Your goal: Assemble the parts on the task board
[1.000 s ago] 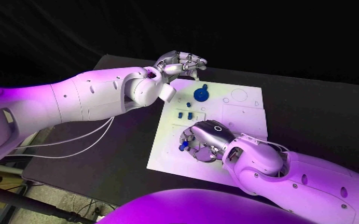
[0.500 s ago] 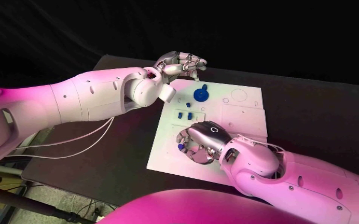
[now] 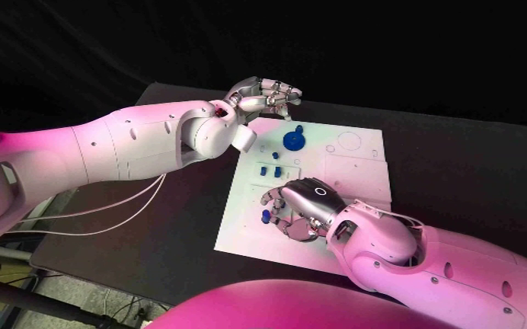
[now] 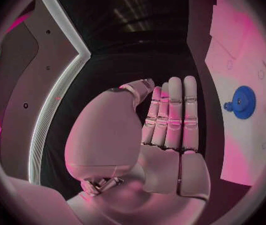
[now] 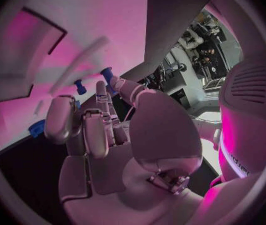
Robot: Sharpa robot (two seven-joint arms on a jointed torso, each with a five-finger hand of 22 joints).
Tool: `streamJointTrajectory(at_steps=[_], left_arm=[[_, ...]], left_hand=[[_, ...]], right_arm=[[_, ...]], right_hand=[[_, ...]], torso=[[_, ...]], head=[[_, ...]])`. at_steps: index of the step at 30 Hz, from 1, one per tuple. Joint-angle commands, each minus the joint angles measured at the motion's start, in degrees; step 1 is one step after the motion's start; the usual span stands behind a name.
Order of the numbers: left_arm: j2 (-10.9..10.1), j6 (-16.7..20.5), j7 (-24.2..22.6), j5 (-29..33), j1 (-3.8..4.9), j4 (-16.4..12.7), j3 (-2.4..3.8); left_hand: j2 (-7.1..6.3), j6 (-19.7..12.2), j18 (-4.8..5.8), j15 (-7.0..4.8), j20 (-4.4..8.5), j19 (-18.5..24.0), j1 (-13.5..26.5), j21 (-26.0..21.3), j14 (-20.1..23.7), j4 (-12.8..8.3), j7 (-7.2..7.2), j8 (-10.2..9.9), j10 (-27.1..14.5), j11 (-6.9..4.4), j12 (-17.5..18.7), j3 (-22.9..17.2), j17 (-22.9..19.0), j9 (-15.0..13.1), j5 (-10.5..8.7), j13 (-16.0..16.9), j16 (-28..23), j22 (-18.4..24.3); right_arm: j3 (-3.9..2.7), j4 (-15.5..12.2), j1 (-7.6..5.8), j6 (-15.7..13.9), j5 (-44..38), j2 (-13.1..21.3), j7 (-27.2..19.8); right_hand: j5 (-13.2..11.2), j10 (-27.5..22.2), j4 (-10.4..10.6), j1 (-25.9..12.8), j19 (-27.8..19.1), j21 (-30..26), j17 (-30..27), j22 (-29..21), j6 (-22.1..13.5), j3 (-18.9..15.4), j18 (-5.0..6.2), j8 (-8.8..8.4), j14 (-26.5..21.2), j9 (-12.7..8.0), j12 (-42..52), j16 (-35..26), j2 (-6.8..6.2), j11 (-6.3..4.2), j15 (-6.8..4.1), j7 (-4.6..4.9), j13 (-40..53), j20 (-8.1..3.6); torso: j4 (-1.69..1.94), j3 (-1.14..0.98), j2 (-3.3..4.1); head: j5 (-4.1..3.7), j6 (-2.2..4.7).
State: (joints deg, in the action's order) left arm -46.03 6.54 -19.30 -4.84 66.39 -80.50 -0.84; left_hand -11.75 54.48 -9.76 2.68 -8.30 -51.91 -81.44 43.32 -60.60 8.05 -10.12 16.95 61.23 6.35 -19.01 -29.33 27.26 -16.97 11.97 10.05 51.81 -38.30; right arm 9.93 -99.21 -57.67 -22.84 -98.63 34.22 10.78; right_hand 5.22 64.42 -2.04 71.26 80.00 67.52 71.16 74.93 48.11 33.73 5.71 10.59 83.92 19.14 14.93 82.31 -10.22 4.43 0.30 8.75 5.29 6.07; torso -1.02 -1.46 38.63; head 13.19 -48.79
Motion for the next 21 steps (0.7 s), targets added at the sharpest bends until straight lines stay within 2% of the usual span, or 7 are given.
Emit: streamJointTrajectory(at_steps=[1, 6, 9, 13, 16, 17, 21], left_arm=[[0.0, -1.2, -0.1, 0.2, 0.06, -0.2, 0.04], [-0.2, -1.3, -0.1, 0.2, 0.06, -0.2, 0.04], [-0.4, -1.3, -0.1, 0.2, 0.06, -0.3, 0.04], [-0.6, -1.4, -0.1, 0.2, 0.05, -0.4, 0.03], [-1.0, -1.5, -0.2, 0.2, 0.04, -0.7, 0.03], [-1.1, -1.6, -0.3, 0.2, 0.04, -0.8, 0.03], [-1.4, -1.7, -0.4, 0.2, 0.03, -1.1, 0.01]], left_hand=[[0.44, -0.4, -0.66, -0.04, -0.11, 0.1, 0.1, -0.2, 0.5, -0.2, -0.06, -0.4, -0.4, 0.09, 0.3, 0.2, 0.1, -0.1, 0.18, 0.0, 0.0, 0.0], [0.48, -0.4, -0.67, -0.05, -0.11, 0.1, 0.0, -0.2, 0.5, -0.3, -0.07, -0.4, -0.4, 0.10, 0.3, 0.2, 0.1, -0.1, 0.17, 0.0, 0.0, 0.0], [0.48, -0.4, -0.67, -0.05, -0.11, 0.1, 0.0, -0.2, 0.5, -0.3, -0.07, -0.4, -0.4, 0.10, 0.3, 0.2, 0.1, -0.1, 0.17, 0.0, 0.0, 0.0], [0.47, -0.4, -0.66, -0.04, -0.11, 0.1, 0.1, -0.2, 0.5, -0.2, -0.08, -0.4, -0.4, 0.11, 0.3, 0.2, 0.1, -0.1, 0.15, 0.0, 0.0, 0.0], [0.37, -0.4, -0.65, 0.00, -0.13, 0.1, 0.2, -0.2, 0.5, -0.2, -0.11, -0.4, -0.5, 0.16, 0.4, 0.4, 0.1, -0.1, 0.11, 0.0, 0.0, 0.0], [0.26, -0.5, -0.63, 0.03, -0.15, 0.1, 0.4, -0.2, 0.5, -0.1, -0.14, -0.4, -0.5, 0.19, 0.4, 0.5, 0.1, -0.1, 0.09, 0.0, 0.0, 0.0], [0.14, -0.6, -0.62, 0.07, -0.18, 0.2, 0.5, -0.3, 0.6, 0.0, -0.15, -0.5, -0.6, 0.22, 0.4, 0.6, 0.1, -0.1, 0.08, 0.0, 0.0, 0.0]], right_arm=[[-0.04, -1.1, 0.00, -6.4, 1.6, 1.1, -2.5], [-0.41, -3.7, -0.82, -10.5, 7.7, 4.8, -6.1], [-0.58, -5.5, -2.46, -9.9, 14.5, 8.4, -7.2], [-0.68, -7.1, -4.98, -5.8, 24.5, 13.9, -5.8], [-0.71, -8.3, -6.76, -1.7, 30.4, 19.2, -3.3], [-0.72, -8.7, -7.11, -0.8, 31.4, 20.7, -2.6], [-0.53, -10.2, -7.97, 0.9, 34.1, 26.8, -1.0]], right_hand=[[0.2, 0.3, 0.0, -0.2, 0.1, -0.2, 0.1, 5.3, -0.4, -0.5, -0.94, -0.25, 2.4, -0.1, 0.3, 0.1, -0.77, -0.16, -0.42, -0.08, 0.1, -0.22], [0.4, 2.2, 0.2, 0.1, 0.2, -0.2, 0.0, 5.4, 1.0, -0.9, -0.97, 0.20, 2.5, 0.2, 2.2, 0.2, -0.69, -0.33, -0.60, -0.11, 1.3, -0.41], [0.7, 3.6, 0.3, 0.5, 0.4, 0.2, 0.2, 5.7, 3.0, -1.3, -1.09, 0.97, 2.5, 0.6, 4.3, 0.2, -0.49, 0.07, -0.32, 0.73, 2.7, -0.29], [1.9, 6.3, 1.9, -1.2, 1.2, 1.7, 1.5, 6.5, 6.1, -4.0, -1.32, 3.06, 2.9, 1.6, 10.9, 1.0, -0.73, -1.33, -1.12, -0.43, 7.6, -0.67], [3.3, 3.9, 4.1, -2.9, 2.2, 3.7, 3.0, 7.5, 6.9, -6.9, -1.71, 5.60, 3.2, 4.1, 20.2, 1.8, -0.04, -2.20, -1.75, -1.37, 15.7, -1.60], [4.4, 1.5, 4.8, -3.5, 2.8, 5.0, 4.3, 8.2, 5.7, -9.0, -1.97, 6.51, 3.5, 5.6, 26.6, 2.4, -1.28, -2.47, -1.75, -1.38, 21.8, -1.80], [4.3, 1.5, 7.6, -4.1, 3.4, 6.4, 6.4, 9.1, 3.7, -11.4, -2.34, 8.46, 3.8, 8.9, 39.9, 3.4, -1.00, -1.82, -1.83, -1.48, 37.6, -1.48]], torso=[[-0.04, -0.02, -0.03], [-0.02, 0.01, -0.02], [-0.03, 0.12, -0.05], [-0.14, 0.30, -0.16], [-0.32, 0.41, -0.27], [-0.38, 0.44, -0.32], [-0.37, 0.54, -0.48]], head=[[-0.32, 0.33], [-1.18, 0.88], [-2.26, 1.29], [-4.72, 2.39], [-6.72, 3.17], [-7.46, 3.27], [-9.61, 3.30]])
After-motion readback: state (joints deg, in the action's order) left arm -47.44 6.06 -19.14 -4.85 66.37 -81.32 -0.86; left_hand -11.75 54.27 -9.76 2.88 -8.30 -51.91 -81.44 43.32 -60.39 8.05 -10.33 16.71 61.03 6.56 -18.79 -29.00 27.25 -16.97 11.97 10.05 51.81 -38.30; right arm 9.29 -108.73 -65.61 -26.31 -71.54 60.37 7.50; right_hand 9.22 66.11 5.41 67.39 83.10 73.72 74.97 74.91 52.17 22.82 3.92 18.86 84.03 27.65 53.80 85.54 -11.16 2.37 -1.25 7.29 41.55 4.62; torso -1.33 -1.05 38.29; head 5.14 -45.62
